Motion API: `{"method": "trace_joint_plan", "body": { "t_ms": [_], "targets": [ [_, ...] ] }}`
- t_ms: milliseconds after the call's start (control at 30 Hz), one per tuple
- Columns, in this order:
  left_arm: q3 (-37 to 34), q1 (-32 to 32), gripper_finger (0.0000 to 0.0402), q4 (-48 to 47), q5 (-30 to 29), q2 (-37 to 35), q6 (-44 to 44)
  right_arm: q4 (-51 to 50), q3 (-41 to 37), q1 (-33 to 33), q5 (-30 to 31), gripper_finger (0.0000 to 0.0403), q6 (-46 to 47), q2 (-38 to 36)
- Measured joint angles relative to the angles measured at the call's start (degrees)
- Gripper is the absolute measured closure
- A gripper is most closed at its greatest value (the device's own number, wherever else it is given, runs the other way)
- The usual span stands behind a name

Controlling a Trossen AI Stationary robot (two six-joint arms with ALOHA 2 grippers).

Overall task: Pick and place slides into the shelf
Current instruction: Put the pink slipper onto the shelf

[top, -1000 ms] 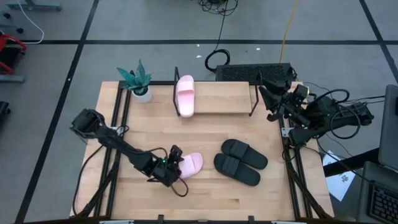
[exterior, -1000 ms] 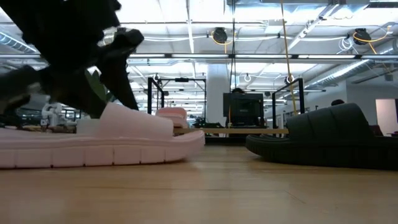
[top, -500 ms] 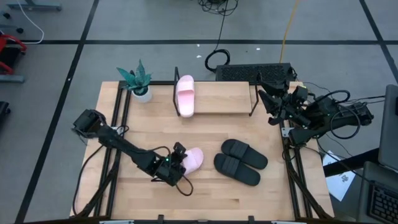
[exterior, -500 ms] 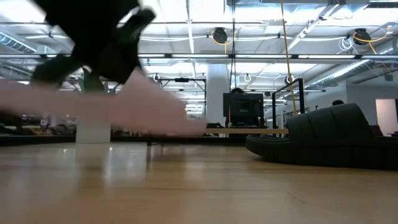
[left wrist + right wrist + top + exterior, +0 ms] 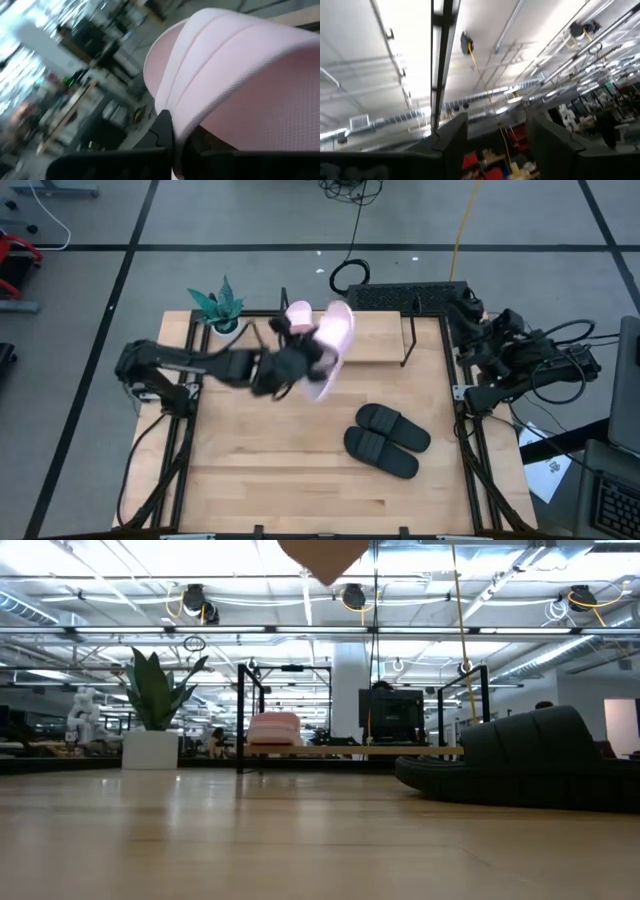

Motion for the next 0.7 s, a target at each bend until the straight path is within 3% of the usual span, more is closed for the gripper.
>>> {"method": "trace_joint_plan", "body": {
  "t_ms": [200,533,700],
  "targets": [
    [6.31,8.61,0.0401,-0.8,-4.5,9.05,-1.03,6.05,0.0,-0.02,-0.07,0.0213,-5.12,-1.14],
    [18.5,16.69,0.0401,-8.7,-1.06,27.01,-2.56,5.91,0.0,-0.02,-0.04,0.0213,-16.18,-2.44],
    [23.91,20.53,0.0401,-14.4,1.61,32.41,-7.3,5.58,0.0,-0.02,-0.02,0.0213,-19.59,-2.62]
  ]
}}
